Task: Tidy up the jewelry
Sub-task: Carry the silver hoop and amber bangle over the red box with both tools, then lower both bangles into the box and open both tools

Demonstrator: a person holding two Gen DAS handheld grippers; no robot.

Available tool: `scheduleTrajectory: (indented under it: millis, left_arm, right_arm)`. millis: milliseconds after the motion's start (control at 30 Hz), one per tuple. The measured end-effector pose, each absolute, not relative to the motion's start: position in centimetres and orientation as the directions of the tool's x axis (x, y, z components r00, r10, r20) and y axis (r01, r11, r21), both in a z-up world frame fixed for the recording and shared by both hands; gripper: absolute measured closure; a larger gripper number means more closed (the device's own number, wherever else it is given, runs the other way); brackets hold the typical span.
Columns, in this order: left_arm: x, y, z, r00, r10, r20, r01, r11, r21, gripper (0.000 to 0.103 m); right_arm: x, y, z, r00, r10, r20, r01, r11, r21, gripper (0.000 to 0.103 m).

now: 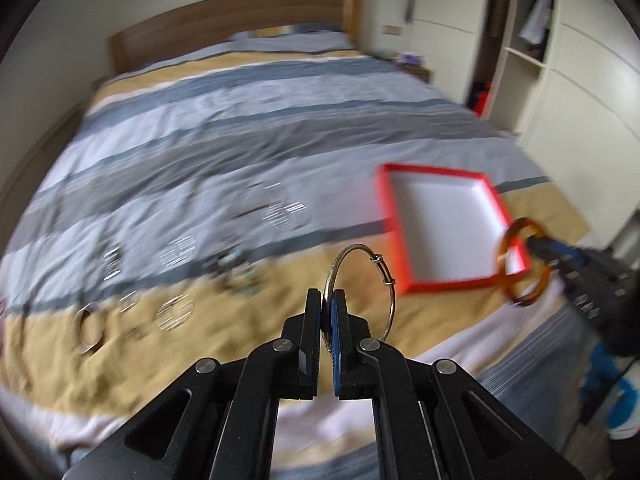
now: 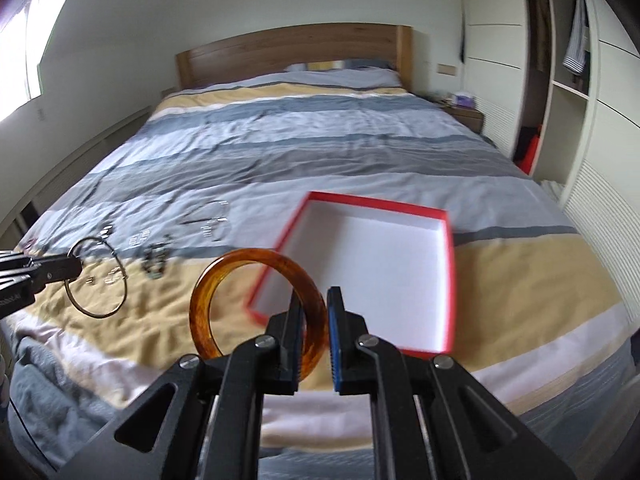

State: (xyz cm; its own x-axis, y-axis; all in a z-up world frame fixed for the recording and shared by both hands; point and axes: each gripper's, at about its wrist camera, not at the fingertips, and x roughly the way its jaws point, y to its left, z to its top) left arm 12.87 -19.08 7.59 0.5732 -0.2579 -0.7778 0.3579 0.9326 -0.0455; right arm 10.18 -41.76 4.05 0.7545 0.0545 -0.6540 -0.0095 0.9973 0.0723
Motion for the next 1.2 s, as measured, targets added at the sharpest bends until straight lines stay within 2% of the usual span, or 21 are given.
scheduleTrajectory:
  millis: [167,400,667,867,1200]
  left_arm:
    - [16.6,-26.6,6.7,0.525,-0.358,-0.772,0.466,0.88,-0.091,0.098]
    - [21.6,-32.5,0.5,0.44,-0.336,-0.833,0.484,0.87,-0.095,0.098]
    - [22.9,-32.2,-5.6,0.37,-0.267,-0.89,0.465,0.882,-0.072,0.099]
    - [22.4,-32.4,-6.3,0.365,-0.247,-0.898,0.451,0.891,-0.061,0.1]
    - [21.5,-31.1,-6.9,0.367,-0.162,-0.916,0.288,0.956,-0.054,0.1]
  right_arm:
    - [12.9,-45.7,2.3,0.73,0.02,-0.683,0.04,0.997,0.073,0.093]
    - [16.2,-48.4,-1.4,0.68,-0.011,-0.733,0.064,0.997,0.045,0.093]
    - [17.5,-48.4,-5.1,0.619,-0.056,-0.784,0.022,0.998,-0.054,0.093]
    - [17.5,-47.4,-6.2,0.595,-0.072,-0.801,-0.014,0.995,-0.099,0.092]
    - [18.3,-46.6,-6.7,0.587,-0.075,-0.806,-0.079,0.986,-0.15,0.09]
